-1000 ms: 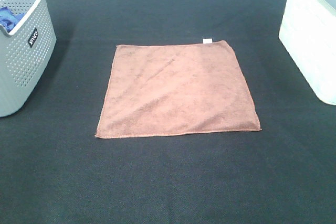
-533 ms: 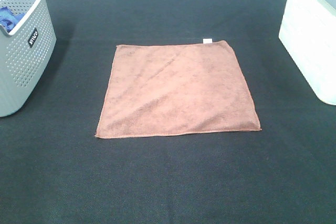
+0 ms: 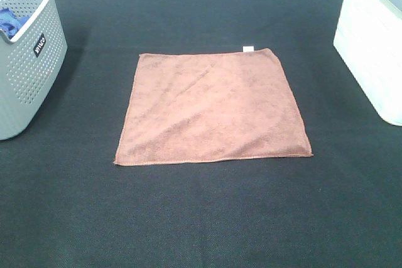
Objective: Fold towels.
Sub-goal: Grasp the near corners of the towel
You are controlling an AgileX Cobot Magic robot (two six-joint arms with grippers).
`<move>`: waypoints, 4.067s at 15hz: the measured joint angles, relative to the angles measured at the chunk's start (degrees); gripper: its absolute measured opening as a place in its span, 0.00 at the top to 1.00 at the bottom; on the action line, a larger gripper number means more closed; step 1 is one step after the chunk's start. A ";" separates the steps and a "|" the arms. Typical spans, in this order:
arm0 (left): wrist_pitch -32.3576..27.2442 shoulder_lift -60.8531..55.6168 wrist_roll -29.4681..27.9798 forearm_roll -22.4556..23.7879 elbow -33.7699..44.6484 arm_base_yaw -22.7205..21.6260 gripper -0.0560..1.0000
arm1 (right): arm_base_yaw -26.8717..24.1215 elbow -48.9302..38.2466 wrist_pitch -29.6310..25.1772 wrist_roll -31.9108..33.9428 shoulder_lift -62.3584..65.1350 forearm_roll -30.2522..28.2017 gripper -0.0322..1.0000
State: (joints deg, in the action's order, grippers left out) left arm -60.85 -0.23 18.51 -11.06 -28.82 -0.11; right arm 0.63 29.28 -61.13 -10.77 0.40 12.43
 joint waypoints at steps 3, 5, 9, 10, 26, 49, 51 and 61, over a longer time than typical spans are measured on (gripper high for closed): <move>0.00 0.00 0.00 0.00 0.00 0.00 0.10 | 0.00 0.00 0.00 0.00 0.00 0.00 0.24; 0.00 0.00 0.00 0.00 0.00 0.00 0.10 | 0.00 0.00 0.00 0.00 0.00 0.00 0.24; 0.00 0.00 0.00 0.00 0.00 0.00 0.10 | 0.00 0.00 0.00 0.00 0.00 0.00 0.24; 0.00 0.00 0.00 0.00 0.00 0.00 0.10 | 0.00 0.00 0.00 0.00 0.00 0.00 0.24; 0.00 0.00 0.00 -1.03 0.00 0.00 0.10 | 0.00 0.00 0.00 0.17 0.00 0.00 0.24; 26.30 47.04 -0.17 -32.77 1.38 0.00 0.10 | 0.00 10.26 8.31 -2.29 -56.67 13.75 0.24; 26.41 61.48 14.09 -46.35 1.38 0.00 0.10 | 0.00 13.81 8.88 -5.96 -68.41 18.11 0.25; 23.38 95.91 58.56 -87.26 -0.06 0.00 0.10 | 0.00 21.20 16.62 -22.46 -98.32 34.49 0.27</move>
State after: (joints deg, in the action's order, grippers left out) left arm -37.47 95.68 77.06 -98.32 -28.88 -0.11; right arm 0.63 50.48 -44.52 -33.23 -97.92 46.93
